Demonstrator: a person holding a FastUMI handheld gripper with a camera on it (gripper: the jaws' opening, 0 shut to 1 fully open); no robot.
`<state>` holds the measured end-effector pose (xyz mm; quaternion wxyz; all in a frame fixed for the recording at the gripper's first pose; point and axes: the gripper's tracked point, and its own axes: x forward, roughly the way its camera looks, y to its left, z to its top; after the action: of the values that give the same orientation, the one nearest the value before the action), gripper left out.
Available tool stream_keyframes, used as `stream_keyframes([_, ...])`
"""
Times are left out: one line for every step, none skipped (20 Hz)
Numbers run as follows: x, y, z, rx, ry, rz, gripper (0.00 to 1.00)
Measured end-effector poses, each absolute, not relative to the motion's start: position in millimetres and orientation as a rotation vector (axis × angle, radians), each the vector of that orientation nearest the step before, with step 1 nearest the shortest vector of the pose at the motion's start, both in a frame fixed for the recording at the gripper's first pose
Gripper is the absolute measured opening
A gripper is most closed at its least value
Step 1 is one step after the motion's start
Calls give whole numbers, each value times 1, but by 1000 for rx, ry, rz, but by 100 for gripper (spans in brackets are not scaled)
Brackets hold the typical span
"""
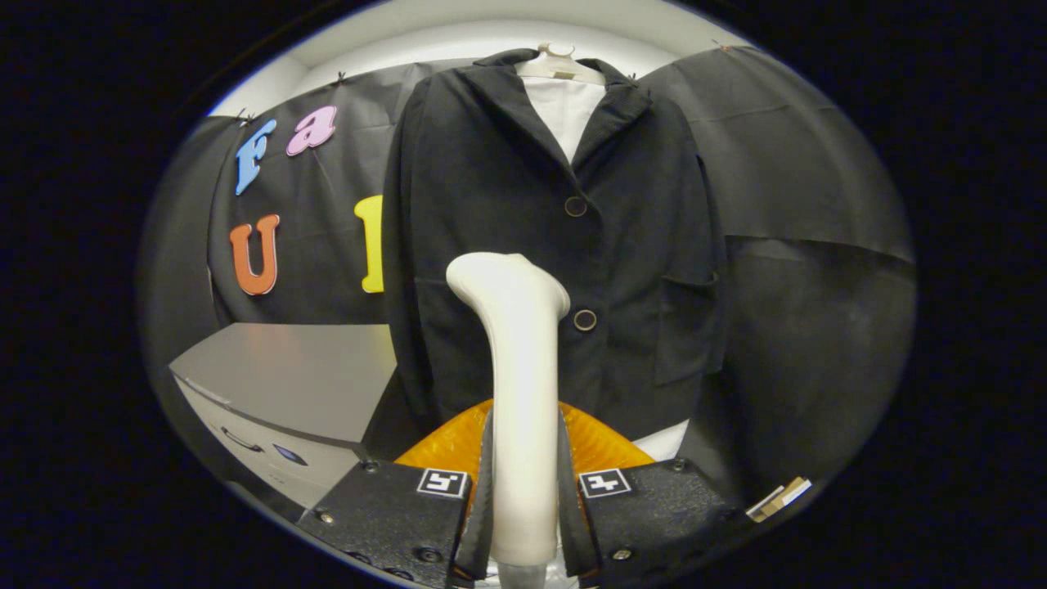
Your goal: Iron the clothes twice with a garment steamer, once on the left side and once on the right side.
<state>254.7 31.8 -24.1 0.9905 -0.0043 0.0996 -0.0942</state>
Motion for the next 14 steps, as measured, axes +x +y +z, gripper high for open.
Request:
stream_keyframes([254,31,-27,-7,210,-189,37])
stream_keyframes([253,30,-31,-2,221,-191,37])
stream_keyframes([252,29,-39,1,237,-194,37])
stream_keyframes([250,29,-46,3,253,-197,37])
stream_keyframes([248,28,-55,0,269,-199,37])
stream_keyframes([246,27,-62,-4,285,-201,36])
stream_keyframes([245,26,-72,-5,305,-200,36])
stream_keyframes([243,26,-80,-5,327,-200,37])
stream_keyframes([242,24,-90,-4,351,-202,37])
stream_keyframes([241,22,-96,-4,369,-204,36])
stream_keyframes([240,19,-104,-7,384,-209,37])
stream_keyframes([240,21,-107,-11,395,-211,36])
stream_keyframes([240,21,-110,-13,402,-214,36])
stream_keyframes([240,20,-112,-18,409,-215,37])
